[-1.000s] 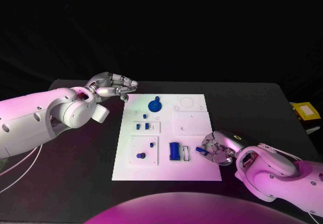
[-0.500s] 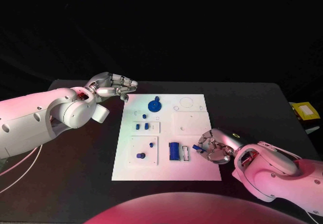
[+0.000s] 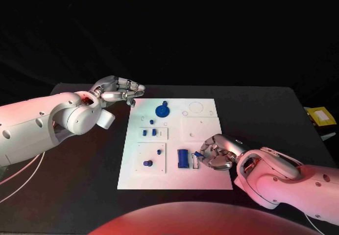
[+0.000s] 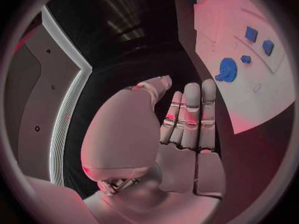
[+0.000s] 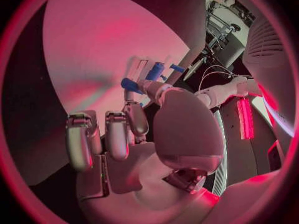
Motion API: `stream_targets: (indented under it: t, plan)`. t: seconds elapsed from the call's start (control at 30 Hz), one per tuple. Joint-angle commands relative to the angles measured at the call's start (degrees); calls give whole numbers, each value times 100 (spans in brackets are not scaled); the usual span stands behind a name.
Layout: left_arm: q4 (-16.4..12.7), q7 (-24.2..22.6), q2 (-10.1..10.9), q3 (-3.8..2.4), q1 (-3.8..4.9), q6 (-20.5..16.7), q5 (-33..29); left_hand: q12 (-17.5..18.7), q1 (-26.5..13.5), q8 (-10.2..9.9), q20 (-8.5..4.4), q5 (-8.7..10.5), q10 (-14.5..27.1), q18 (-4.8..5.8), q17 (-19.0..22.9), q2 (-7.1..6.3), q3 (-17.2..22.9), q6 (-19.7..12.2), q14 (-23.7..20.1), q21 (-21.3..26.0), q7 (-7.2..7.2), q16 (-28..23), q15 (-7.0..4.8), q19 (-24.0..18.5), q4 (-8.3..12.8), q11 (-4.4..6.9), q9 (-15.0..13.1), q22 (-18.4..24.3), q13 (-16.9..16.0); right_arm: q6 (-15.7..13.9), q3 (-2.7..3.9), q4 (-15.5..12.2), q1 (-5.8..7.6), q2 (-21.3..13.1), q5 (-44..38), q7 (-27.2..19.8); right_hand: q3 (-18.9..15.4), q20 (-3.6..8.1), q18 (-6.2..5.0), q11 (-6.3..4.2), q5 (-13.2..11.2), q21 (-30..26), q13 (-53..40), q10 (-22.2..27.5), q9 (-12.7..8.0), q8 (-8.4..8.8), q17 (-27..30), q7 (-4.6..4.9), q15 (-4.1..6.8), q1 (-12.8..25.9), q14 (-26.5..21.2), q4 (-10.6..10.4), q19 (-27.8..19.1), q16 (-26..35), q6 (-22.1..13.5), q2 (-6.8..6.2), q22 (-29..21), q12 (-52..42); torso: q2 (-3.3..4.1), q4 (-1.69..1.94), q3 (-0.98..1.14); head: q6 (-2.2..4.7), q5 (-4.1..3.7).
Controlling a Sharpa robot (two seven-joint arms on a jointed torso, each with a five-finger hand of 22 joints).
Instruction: Assemble the parts on the task board
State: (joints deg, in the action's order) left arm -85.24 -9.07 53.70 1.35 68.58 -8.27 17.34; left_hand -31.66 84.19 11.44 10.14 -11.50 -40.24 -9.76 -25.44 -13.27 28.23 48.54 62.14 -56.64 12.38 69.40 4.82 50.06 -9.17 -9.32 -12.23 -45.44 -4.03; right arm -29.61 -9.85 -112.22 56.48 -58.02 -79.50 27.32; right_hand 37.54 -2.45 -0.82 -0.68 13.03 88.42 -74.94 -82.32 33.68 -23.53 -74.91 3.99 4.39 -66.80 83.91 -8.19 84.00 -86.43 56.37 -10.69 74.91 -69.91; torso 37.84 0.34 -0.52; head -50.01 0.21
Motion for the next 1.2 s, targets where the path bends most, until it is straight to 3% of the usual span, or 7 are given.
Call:
stream_targets:
  t: [0.03, 0.23, 0.33, 1.2]
  plan:
    - [-20, -22, -9, -4, 7, 83, -30, -30, 15, 11, 13, -26, 37, -82, 5, -7, 39, 34, -42, 32, 10, 21, -5, -36, -4, 1, 8, -7, 9, 227, 0, 72, -17, 74, 215, 17, -146, 46, 46, -16, 66, -4, -279, -24, 236, -219, -869, -58, -4, 164, 479, -48, 530, -32, 84, -15, 1461, -30, 2, 0, 7, 1, 7]
    - [-24, -20, -6, -4, 7, 87, -30, -30, 15, 11, 13, -26, 37, -82, 5, -7, 39, 34, -42, 32, 10, 21, -5, -36, -4, 1, 8, -7, 9, 399, 0, 150, -33, 163, 245, 84, -394, 44, 51, -14, 25, 20, -323, -47, 203, -191, -893, -58, -6, 453, 484, -206, 541, -44, 143, -30, 1469, -89, 0, -6, 6, 1, 16]
    - [-24, -19, -5, -4, 7, 88, -30, -30, 15, 11, 13, -26, 37, -82, 5, -7, 39, 34, -42, 32, 10, 21, -5, -36, -4, 1, 8, -7, 9, 436, -1, 167, -36, 192, 251, 108, -536, 46, 54, -18, 151, 32, -349, -61, 190, -183, -898, -63, -3, 572, 485, -289, 546, -47, 176, -39, 1472, -124, -1, -6, 7, 1, 18]
    - [-31, -12, 7, -4, 8, 92, -30, -30, 15, 11, 13, -26, 37, -82, 5, -7, 39, 34, -42, 32, 10, 21, -5, -36, -4, 1, 8, -7, 9, 544, 0, 216, -40, 307, 207, 177, -787, 55, 58, -31, 117, 51, -420, -104, 169, -183, -925, -79, 8, 745, 491, -495, 554, -61, 251, 52, 1478, -223, -2, -5, 4, 1, 7]
